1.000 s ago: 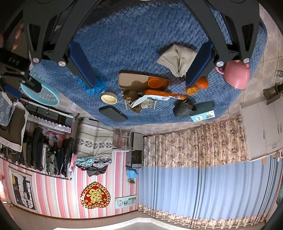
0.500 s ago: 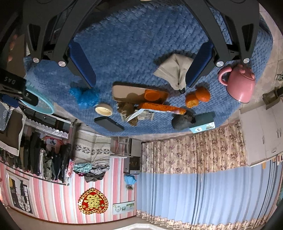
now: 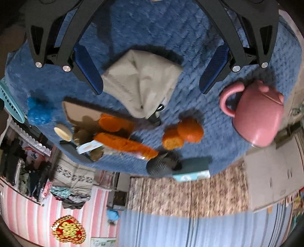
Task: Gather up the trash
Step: 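Grasp the beige cloth bag with the left tool while the right tool grasps the blue plastic bag, then carry both bags over the blue basket and open both tools to drop them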
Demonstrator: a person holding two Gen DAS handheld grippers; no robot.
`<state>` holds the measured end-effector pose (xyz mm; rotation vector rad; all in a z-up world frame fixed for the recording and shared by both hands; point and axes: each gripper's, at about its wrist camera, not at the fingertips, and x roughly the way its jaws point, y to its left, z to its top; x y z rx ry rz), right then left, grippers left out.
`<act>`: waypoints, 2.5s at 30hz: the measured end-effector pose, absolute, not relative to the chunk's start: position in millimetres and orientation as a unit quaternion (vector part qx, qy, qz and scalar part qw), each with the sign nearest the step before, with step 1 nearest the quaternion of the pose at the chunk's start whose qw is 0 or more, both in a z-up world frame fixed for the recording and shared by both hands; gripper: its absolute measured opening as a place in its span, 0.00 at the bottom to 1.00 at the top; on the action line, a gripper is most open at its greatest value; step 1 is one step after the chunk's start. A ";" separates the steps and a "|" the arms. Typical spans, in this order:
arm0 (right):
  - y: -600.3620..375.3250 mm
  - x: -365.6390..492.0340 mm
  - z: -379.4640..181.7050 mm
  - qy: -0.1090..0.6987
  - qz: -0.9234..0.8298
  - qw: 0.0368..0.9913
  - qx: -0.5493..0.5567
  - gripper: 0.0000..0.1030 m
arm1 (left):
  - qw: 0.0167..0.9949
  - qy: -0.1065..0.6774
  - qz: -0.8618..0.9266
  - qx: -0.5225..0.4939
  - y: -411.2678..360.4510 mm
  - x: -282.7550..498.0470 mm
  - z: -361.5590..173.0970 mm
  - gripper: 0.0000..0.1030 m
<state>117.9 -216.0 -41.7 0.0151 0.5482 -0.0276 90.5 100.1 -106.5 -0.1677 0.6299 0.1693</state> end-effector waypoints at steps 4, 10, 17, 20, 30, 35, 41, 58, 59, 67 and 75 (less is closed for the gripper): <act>-208.1 133.6 -48.7 0.288 -0.005 0.958 -0.010 0.96 | 0.939 0.325 0.077 -0.080 102.0 101.4 -112.8 0.95; -194.6 142.0 -49.0 0.284 -0.002 0.958 -0.036 0.96 | 0.930 0.347 0.056 -0.108 110.3 114.0 -117.2 0.89; -180.8 154.4 -50.6 0.295 0.024 0.954 -0.054 0.96 | 0.926 0.365 0.023 -0.098 99.5 119.2 -119.5 0.31; -173.0 169.5 -58.3 0.314 0.032 0.947 -0.057 0.96 | 0.928 0.364 0.025 -0.076 92.5 118.4 -113.6 0.18; -159.9 206.6 -66.2 0.341 0.060 0.936 -0.063 0.75 | 0.948 0.314 0.020 -0.054 92.0 109.8 -66.1 0.15; -157.1 218.6 -75.0 0.364 0.093 0.924 -0.065 0.37 | 0.950 0.306 0.019 -0.054 90.1 113.4 -51.7 0.15; -169.8 214.9 -65.5 0.347 0.108 0.930 -0.056 0.19 | 0.953 0.298 0.021 -0.044 81.0 120.3 -40.2 0.15; -362.0 169.7 12.3 0.259 -0.075 0.961 0.059 0.18 | 0.971 0.236 -0.037 -0.023 -15.2 164.9 15.8 0.15; -372.0 168.1 12.6 0.257 -0.089 0.960 0.059 0.18 | 0.970 0.236 -0.047 -0.022 -27.5 169.5 17.6 0.15; -440.2 166.7 -6.4 0.257 -0.162 0.949 0.082 0.18 | 0.965 0.241 -0.103 -0.011 -106.3 191.0 17.0 0.15; -469.2 164.8 -18.2 0.266 -0.178 0.942 0.104 0.18 | 0.956 0.247 -0.160 -0.003 -181.3 210.8 10.6 0.15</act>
